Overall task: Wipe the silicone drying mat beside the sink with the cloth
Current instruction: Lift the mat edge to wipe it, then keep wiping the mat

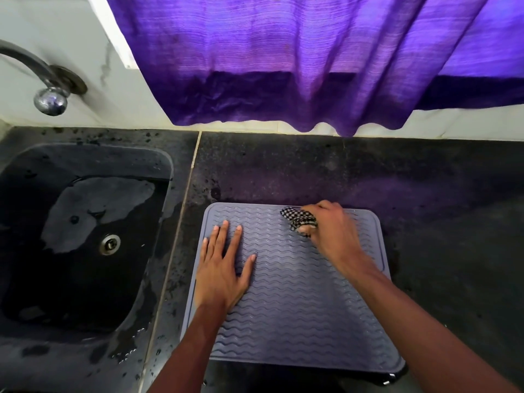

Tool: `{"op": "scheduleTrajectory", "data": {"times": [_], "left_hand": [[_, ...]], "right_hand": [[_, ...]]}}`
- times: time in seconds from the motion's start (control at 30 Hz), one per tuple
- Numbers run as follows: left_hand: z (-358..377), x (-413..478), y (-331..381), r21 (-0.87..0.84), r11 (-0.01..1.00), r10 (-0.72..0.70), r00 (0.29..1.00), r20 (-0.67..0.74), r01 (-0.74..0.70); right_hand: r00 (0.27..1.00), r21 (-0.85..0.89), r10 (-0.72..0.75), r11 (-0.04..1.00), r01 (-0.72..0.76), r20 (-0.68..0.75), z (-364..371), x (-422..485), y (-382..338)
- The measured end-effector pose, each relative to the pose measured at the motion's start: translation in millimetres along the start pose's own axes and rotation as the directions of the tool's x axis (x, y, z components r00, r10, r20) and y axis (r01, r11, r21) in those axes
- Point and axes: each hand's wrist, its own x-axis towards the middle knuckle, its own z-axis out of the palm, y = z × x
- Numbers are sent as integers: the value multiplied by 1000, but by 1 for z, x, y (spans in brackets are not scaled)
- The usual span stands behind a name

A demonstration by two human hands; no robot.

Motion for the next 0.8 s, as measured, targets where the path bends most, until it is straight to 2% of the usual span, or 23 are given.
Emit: {"op": "scheduleTrajectory", "data": {"times": [0.33, 0.43, 0.57, 0.8], "left_hand": [[1, 1, 0, 28, 1000, -9, 999, 31, 8], [1, 1, -1, 17, 1000, -2, 1000, 28, 2], [2, 0, -2, 6, 1000, 7, 1000, 26, -7], [5, 1, -5, 25, 1000, 11, 999, 44, -13]], "right_hand": [[998, -10, 44, 999, -44, -35, 19, -4, -9], [997, 79, 79, 994, -77, -20, 15, 2, -16], [999, 129, 46, 991, -43, -24, 25, 3, -47], [996, 30, 77, 997, -76, -33, 39, -3, -58]]}}
